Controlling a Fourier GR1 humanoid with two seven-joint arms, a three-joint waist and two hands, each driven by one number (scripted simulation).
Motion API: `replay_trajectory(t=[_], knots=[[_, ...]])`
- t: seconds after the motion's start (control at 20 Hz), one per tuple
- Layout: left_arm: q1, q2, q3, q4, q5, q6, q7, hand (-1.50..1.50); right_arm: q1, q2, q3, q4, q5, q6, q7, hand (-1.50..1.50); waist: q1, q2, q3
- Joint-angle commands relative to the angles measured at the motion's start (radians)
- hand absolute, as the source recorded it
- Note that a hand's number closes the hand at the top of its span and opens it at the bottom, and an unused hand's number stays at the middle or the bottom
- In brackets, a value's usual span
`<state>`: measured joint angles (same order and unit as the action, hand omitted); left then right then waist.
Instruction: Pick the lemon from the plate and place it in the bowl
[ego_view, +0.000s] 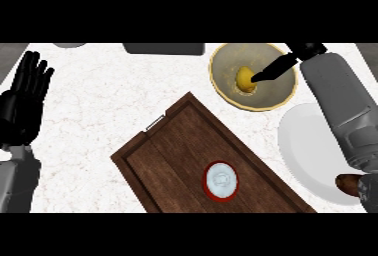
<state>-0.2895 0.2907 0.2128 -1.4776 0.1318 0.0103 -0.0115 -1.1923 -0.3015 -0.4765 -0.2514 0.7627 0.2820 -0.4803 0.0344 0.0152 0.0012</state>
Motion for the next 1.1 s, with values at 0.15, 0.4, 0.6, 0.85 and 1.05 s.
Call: replay_trajectory(t=[0.15, 0.4, 0.6, 0.85, 1.05], knots=[[0.0, -0.008, -0.016, -0.02, -0.023, 0.014, -0.001, 0.0, 0.003, -0.153, -0.137, 0.014, -0.12, -0.018, 0.0, -1.5, 0.015, 0.011, 0.001], [0.007, -0.004, -0.012, -0.018, -0.011, -0.006, -0.012, 0.0, 0.05, -0.256, -0.207, 0.054, -0.179, 0.008, 0.017, -1.5, 0.026, 0.016, 0.002], [0.006, -0.012, -0.02, -0.04, -0.002, -0.009, 0.001, 0.0, 0.091, -0.367, -0.237, 0.075, -0.206, 0.11, -0.017, -1.5, 0.041, 0.025, 0.004], [-0.012, -0.026, -0.035, -0.04, -0.005, -0.005, 0.005, 0.0, 0.099, -0.474, -0.264, 0.089, -0.231, 0.228, -0.025, -1.5, 0.052, 0.035, 0.007], [0.001, -0.026, -0.029, -0.021, -0.004, -0.013, -0.018, 0.0, 0.162, -0.493, -0.271, 0.093, -0.237, 0.262, -0.093, -1.5, 0.057, 0.042, 0.008]])
